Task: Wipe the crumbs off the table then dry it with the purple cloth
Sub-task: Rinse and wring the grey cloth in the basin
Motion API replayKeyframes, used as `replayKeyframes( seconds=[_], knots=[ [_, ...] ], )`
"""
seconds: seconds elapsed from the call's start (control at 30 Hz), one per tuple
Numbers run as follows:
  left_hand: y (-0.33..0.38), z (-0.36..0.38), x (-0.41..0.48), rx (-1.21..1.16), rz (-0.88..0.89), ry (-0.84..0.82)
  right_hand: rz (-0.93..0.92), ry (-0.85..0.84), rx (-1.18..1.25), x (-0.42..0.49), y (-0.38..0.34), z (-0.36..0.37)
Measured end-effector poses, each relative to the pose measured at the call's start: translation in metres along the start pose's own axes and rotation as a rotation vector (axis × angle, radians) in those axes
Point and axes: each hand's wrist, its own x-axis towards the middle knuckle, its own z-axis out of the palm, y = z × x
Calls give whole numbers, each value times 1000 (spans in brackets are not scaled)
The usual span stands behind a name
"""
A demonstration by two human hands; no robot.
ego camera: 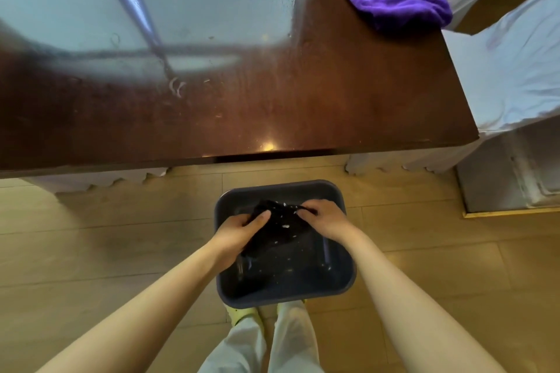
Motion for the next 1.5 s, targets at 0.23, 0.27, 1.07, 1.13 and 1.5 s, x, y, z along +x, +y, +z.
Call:
replayKeyframes(
  seconds=[0.23,0.27,1.07,1.13,1.5],
  knots=[
    [-9,27,30,-107,-138,156,164,334,125,1,7,19],
    [-11,31,35,-120,-152,184,213,376,177,-2,6,26],
    [-32,33,46,-491,-378,165,325,270,330,-22,-5,101],
    [-36,30,48,-471,-384,162,313,373,147,-20,0,96],
    [-50,25,59,-522,-464,133,234,495,-32,-7,14,91]
  ],
)
